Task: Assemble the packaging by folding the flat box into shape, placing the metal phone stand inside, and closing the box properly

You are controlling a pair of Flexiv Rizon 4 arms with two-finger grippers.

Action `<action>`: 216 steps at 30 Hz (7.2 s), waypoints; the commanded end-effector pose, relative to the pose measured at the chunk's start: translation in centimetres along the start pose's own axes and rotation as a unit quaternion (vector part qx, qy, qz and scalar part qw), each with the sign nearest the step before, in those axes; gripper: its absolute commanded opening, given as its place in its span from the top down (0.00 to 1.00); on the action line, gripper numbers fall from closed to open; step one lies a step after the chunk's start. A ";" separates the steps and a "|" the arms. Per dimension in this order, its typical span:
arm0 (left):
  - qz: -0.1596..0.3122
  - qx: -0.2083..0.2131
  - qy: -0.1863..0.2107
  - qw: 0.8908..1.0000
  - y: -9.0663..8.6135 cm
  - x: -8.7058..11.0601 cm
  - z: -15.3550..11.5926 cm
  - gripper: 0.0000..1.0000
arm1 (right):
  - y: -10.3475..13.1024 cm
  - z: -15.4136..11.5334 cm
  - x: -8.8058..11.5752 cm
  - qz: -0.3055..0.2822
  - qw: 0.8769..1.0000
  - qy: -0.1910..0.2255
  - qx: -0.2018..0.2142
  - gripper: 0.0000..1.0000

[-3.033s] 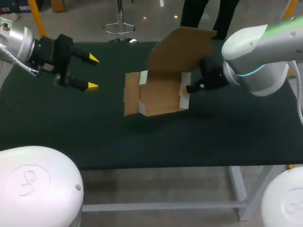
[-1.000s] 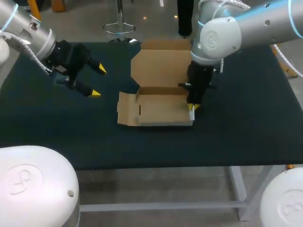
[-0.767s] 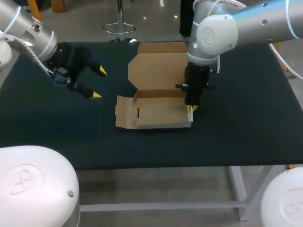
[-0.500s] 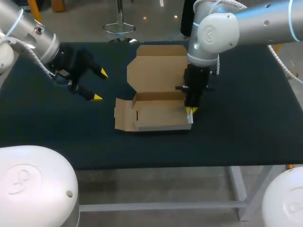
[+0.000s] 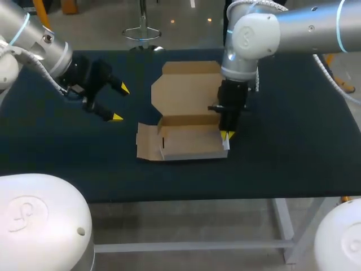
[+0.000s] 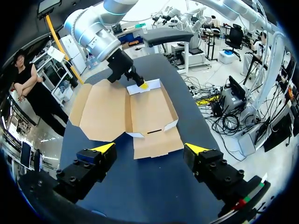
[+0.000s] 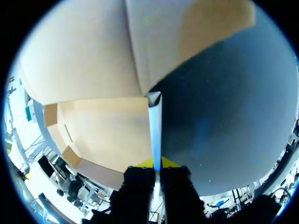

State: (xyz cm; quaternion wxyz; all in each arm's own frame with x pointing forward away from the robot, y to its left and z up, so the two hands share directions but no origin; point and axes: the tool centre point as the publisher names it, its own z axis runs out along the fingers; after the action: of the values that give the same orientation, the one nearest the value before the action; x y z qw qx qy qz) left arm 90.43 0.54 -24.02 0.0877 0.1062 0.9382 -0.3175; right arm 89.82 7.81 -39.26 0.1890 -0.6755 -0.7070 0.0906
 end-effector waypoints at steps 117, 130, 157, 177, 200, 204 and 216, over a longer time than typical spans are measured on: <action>0.000 -0.001 0.002 1.000 0.0 0.0 -0.1 0.00 | 4.1 1.6 1.8 0.034 0.976 -0.055 -0.206 1.00; 0.000 -0.001 0.002 1.000 0.0 0.0 -0.1 0.00 | 4.2 1.5 1.6 0.044 0.973 -0.124 -0.188 1.00; 0.000 -0.001 0.002 1.000 0.0 0.0 -0.1 0.00 | 3.1 1.1 0.0 0.070 0.964 -0.143 -0.215 1.00; 0.000 -0.001 0.002 1.000 0.0 0.0 -0.1 0.00 | 3.0 1.9 0.9 0.015 0.972 -0.076 -0.223 1.00; 0.000 -0.001 0.002 1.000 0.0 0.0 -0.1 0.00 | 2.9 1.8 0.9 0.025 0.973 -0.074 -0.219 1.00; 0.000 -0.001 0.002 1.000 0.0 0.0 -0.1 0.00 | 2.9 1.8 0.9 0.025 0.973 -0.074 -0.219 1.00; -0.093 -0.019 -0.040 0.995 -0.6 -0.4 -0.1 0.00 | 2.9 1.8 0.9 0.025 0.973 -0.074 -0.219 1.00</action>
State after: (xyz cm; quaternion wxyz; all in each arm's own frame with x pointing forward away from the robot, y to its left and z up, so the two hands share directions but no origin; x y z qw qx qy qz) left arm 91.07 0.58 -23.56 0.0837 0.0610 0.9399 -0.3253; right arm 91.72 9.11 -41.98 -0.0192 -0.7098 -0.7040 -0.0148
